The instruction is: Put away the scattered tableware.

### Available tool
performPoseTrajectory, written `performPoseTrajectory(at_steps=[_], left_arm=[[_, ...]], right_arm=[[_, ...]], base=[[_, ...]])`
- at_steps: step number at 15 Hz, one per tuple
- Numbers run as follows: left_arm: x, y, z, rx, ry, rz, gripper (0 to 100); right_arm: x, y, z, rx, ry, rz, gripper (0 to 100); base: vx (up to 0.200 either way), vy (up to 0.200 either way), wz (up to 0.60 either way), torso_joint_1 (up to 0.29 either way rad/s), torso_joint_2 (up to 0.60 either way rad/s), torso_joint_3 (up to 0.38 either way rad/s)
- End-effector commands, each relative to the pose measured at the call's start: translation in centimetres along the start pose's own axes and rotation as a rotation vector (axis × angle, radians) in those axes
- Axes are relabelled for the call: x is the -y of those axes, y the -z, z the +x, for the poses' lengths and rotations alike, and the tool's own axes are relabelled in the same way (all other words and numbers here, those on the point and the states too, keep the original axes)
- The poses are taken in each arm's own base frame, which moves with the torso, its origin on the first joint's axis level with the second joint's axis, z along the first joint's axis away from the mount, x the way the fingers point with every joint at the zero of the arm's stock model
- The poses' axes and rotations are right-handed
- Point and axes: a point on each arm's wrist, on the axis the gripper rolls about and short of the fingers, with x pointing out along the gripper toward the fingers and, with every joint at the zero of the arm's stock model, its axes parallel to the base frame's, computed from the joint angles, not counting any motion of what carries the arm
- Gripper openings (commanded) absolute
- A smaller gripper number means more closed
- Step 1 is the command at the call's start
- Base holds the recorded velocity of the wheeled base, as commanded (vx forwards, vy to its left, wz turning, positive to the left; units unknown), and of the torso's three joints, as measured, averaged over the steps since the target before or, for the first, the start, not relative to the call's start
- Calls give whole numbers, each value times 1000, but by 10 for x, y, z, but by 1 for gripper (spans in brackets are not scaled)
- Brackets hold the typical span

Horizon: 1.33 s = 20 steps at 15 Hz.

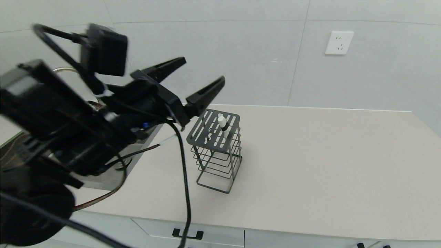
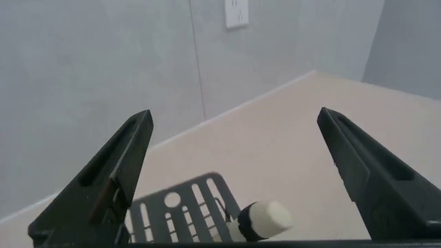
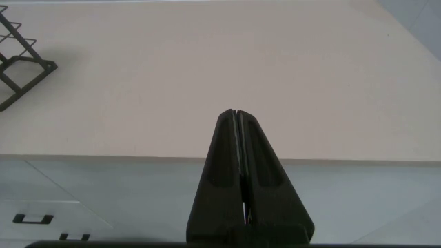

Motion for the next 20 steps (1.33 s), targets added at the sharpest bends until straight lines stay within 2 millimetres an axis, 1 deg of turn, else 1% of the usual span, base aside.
performPoseTrajectory(at_steps=[1,2,3,4,5,6,8,10,11,13,14,15,16,20], left_arm=[[8,-98,-87,221,-49,67,100],[8,-107,-103,235,-76,84,100],[10,-110,-133,237,-133,113,100],[13,-109,-150,238,-170,133,100],[19,-106,-184,237,-257,192,100],[30,-104,-213,241,-331,240,100],[63,-83,-266,204,-388,230,100],[87,-61,-301,106,-397,189,100],[92,-50,-311,38,-401,149,100],[89,-29,-310,-29,-417,136,100],[87,7,-312,-145,-459,90,100],[86,29,-317,-279,-514,19,100],[89,50,-325,-483,-595,-78,100],[94,50,-327,-492,-655,141,100]], right_arm=[[0,0,0,-2,0,-1,0],[0,0,0,-2,0,-2,0],[0,0,0,-2,0,-2,0],[0,0,0,-2,0,-2,0],[0,0,0,-2,0,-1,0],[0,0,0,-2,-1,-2,0],[0,0,0,-3,-1,-5,0],[0,0,0,-3,-1,-4,0],[0,0,0,-3,-1,-4,0],[0,0,0,-2,-1,-4,0],[0,0,0,-2,-3,-2,0],[0,0,0,-2,-1,2,0],[0,0,0,-2,-1,1,0],[0,0,0,-3,-6,-4,0]], base=[[0,0,0,0,0,0],[0,0,0,0,0,0],[0,0,0,0,0,0],[0,0,0,0,0,0],[0,0,0,0,0,0],[0,0,0,0,0,0],[0,0,0,0,0,0],[0,0,0,0,0,0],[0,0,0,0,0,0],[0,0,0,0,0,0],[0,0,0,0,0,0],[0,0,0,0,0,0],[0,0,0,0,0,0],[0,0,0,0,0,0]])
